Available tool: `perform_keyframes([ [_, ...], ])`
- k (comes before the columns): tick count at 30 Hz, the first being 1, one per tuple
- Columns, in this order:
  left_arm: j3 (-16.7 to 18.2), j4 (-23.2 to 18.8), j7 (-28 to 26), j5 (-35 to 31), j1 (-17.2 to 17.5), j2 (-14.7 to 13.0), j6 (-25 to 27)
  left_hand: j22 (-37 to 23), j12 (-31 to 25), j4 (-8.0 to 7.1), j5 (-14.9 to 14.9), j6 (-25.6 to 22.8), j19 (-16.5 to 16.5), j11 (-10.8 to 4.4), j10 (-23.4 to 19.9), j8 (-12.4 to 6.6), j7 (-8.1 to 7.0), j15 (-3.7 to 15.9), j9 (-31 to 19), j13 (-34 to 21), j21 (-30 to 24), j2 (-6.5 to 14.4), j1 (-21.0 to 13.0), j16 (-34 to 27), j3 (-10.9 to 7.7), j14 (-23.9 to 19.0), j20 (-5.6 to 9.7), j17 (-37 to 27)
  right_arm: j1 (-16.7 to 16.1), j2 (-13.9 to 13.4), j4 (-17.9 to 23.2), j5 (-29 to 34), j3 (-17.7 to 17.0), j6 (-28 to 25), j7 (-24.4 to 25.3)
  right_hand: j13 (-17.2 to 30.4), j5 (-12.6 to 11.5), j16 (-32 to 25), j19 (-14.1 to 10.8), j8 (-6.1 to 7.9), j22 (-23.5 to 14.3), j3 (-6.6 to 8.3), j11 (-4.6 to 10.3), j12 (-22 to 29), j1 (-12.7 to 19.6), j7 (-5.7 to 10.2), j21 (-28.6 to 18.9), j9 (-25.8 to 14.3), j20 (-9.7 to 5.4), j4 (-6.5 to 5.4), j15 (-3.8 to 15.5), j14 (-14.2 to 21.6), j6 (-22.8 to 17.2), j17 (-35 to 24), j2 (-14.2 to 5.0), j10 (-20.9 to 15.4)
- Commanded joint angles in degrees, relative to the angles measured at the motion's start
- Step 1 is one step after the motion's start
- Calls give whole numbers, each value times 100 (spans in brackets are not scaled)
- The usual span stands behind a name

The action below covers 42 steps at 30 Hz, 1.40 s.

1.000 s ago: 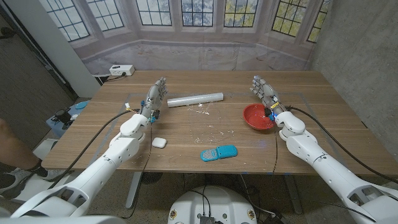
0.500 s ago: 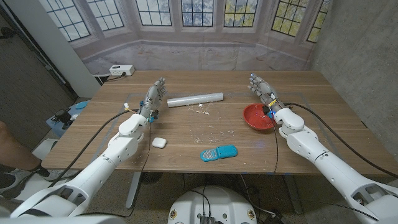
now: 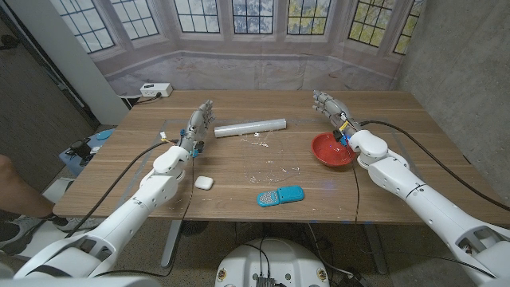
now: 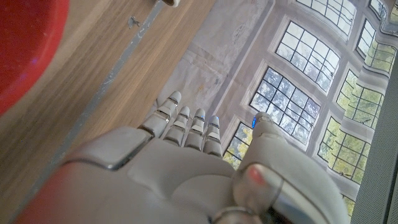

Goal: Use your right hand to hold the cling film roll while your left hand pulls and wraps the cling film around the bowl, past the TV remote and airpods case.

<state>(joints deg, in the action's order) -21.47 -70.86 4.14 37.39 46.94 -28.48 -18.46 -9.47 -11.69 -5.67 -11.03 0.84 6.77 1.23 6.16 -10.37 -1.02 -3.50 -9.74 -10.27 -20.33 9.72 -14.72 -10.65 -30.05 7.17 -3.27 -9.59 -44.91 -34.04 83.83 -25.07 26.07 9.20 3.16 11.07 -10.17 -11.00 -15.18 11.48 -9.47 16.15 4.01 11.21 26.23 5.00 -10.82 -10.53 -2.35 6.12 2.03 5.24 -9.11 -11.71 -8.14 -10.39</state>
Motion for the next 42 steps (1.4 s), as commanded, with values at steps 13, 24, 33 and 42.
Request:
perform_keyframes([
  [13, -13, -239, -244, -108, 106, -11, 25, -27, -6, 65, 27, 7, -51, 5, -13, -2, -4, -5, -22, -16, 56, -11, -112, 15, -92, -57, -28, -12, 499, -598, 875, 1406, 541, -1031, 3, 5, -33, 17, 217, -51, -23, 63, 81, -25, 214, 66, 58, -22, -219, 164, 359, -103, 68, 42, 35, 79],
  [24, 32, -305, -236, -67, 208, -87, 39, -28, -2, 96, 36, 12, -59, 12, -18, 2, -4, -13, -22, -17, 86, -14, -131, 15, -118, -74, -34, -12, 779, -683, 1247, 2148, 887, -1611, -93, 0, -44, 8, 304, -59, -24, 96, 104, -30, 347, 81, 44, -19, -103, 266, 349, -145, 116, 78, 73, 117],
  [33, 103, -427, -298, -45, 339, -174, 34, -29, -1, 116, 40, 16, -67, 18, -22, 3, -6, -16, -22, -17, 103, -12, -145, 18, -136, -79, -39, -12, 1088, -619, 1326, 2668, 1186, -1932, -287, -3, -52, 6, 373, -70, -25, 112, 145, -45, 422, 89, 45, -18, 26, 306, 339, -173, 171, 94, 99, 176],
  [42, 136, -477, -283, -13, 400, -219, 35, -30, 2, 146, 46, 21, -79, 15, -26, 5, -4, -21, -22, -18, 128, -10, -165, 20, -162, -90, -46, -11, 1305, -615, 1428, 3121, 1414, -2187, -514, -7, -65, 12, 430, -81, -25, 138, 195, -56, 510, 98, 45, -17, 139, 343, 344, -212, 233, 107, 119, 233],
])
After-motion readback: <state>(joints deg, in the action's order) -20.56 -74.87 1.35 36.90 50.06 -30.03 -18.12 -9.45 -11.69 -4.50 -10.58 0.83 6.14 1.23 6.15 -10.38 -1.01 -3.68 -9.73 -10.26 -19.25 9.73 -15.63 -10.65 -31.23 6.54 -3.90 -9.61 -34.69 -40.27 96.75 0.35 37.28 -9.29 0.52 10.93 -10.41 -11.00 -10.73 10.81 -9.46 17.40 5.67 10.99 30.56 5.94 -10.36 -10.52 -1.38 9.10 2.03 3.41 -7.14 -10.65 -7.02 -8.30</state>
